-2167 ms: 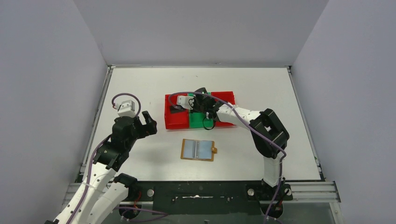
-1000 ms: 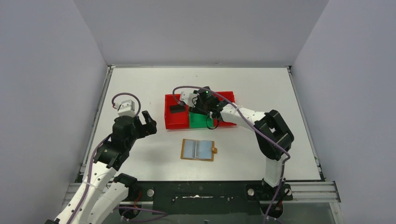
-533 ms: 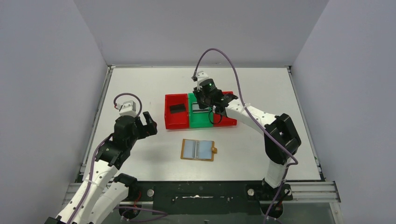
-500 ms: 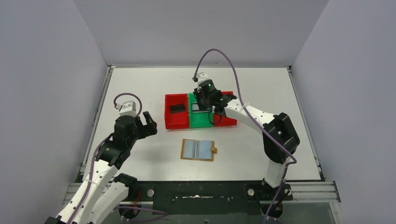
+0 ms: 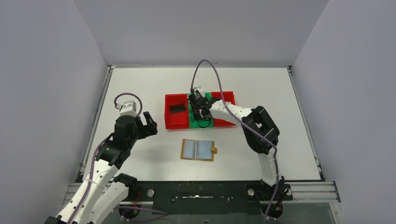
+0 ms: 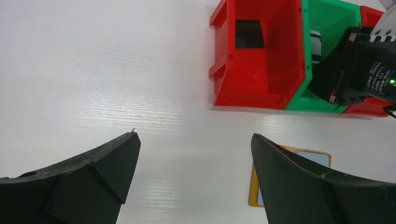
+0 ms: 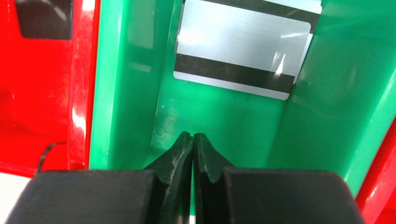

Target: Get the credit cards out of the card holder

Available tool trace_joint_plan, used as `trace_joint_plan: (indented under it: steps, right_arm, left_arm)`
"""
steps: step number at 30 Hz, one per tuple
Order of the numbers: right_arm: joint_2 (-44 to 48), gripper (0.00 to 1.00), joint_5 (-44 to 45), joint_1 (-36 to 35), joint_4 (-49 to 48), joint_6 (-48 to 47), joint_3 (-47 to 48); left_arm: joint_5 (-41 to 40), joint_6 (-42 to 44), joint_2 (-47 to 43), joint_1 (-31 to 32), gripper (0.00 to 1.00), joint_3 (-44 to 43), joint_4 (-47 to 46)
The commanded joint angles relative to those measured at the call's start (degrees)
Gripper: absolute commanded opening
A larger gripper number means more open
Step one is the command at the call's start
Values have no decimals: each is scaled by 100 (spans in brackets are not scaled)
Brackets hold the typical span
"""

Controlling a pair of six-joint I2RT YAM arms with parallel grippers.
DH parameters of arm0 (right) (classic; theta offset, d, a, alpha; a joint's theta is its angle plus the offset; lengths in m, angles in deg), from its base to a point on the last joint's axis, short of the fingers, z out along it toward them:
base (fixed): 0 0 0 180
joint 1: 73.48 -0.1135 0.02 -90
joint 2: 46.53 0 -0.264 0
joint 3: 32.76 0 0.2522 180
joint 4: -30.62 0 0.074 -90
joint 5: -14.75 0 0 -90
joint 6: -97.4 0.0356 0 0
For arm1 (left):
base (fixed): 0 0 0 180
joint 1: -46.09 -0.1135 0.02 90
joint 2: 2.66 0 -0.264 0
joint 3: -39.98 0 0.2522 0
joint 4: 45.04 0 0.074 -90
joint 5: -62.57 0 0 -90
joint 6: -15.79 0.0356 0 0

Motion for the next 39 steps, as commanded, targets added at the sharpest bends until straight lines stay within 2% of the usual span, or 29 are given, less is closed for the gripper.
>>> trace_joint_plan:
  steps: [1,15,24,33,39]
  right_arm:
    - [-140,1,539,-19,76,264,416]
    - [-524,3,1142,48,-23,378,664]
    - [-577,5,1096,225,-427,416,613]
    - [-624,8,961,346,-381,337,783]
    - [-236,13,845,312,-361,266,712]
  left_arm:
    - [51,76,-22,-57,91,-60,-259]
    - [65,85,6,-76,91,-51,-273]
    - [76,86,18,-85,91,-51,-277]
    - [75,92,0,-89,91,-51,-272]
    - [94,93,6,-94,91,-50,-277]
